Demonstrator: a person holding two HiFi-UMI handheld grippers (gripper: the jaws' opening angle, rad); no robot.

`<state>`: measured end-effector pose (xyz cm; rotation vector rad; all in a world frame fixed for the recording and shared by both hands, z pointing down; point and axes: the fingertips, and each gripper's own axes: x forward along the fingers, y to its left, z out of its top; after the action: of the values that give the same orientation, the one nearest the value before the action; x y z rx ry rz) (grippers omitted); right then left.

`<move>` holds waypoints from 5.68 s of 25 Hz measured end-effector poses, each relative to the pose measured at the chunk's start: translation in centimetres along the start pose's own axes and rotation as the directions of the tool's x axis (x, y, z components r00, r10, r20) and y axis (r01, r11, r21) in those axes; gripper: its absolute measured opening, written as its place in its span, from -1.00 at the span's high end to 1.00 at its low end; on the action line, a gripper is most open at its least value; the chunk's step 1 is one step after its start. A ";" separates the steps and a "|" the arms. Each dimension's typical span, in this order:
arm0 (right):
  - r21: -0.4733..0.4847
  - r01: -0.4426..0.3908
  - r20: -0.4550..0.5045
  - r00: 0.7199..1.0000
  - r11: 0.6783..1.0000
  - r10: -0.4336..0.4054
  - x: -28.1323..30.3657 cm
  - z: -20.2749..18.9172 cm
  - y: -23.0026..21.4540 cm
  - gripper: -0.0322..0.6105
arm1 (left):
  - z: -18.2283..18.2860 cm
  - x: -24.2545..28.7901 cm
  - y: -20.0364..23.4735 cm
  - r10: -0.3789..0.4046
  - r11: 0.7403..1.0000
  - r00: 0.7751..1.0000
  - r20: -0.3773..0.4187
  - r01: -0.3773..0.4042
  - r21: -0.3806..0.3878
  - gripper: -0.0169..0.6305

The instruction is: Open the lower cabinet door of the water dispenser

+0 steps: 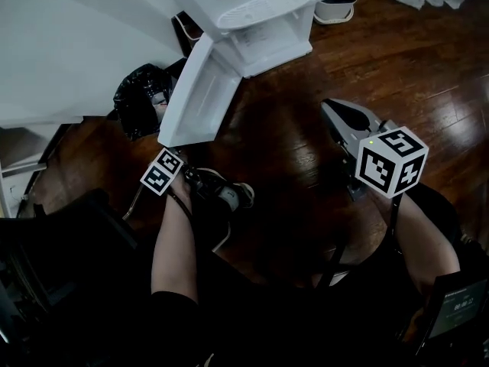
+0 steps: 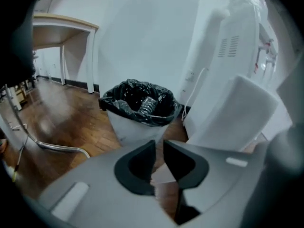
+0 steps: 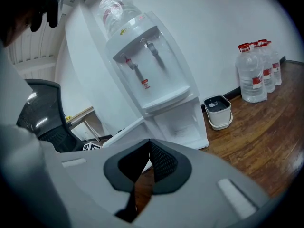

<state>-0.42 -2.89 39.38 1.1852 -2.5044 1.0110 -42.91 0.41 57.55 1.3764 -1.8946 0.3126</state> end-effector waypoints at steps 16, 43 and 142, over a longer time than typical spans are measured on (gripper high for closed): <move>0.045 -0.022 0.026 0.999 0.999 0.021 -0.6 0.6 -0.2 0.89 | -5.9 -4.3 -11.2 -0.268 0.870 0.949 -0.166 0.312 0.382 0.88; 0.096 0.049 0.079 0.995 0.994 -0.057 -0.4 4.4 -5.5 0.89 | -10.5 0.9 -36.5 -0.502 0.652 0.824 -0.261 0.560 0.511 0.67; -0.274 0.192 0.269 0.956 0.942 -0.117 -1.3 9.5 -2.0 0.89 | 2.5 -17.7 -43.4 -0.734 0.586 0.679 0.018 0.619 0.523 0.81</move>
<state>2.99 -9.16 32.71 1.4587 -2.5737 0.4459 -2.94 -5.47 33.61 2.4738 -1.3200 0.2331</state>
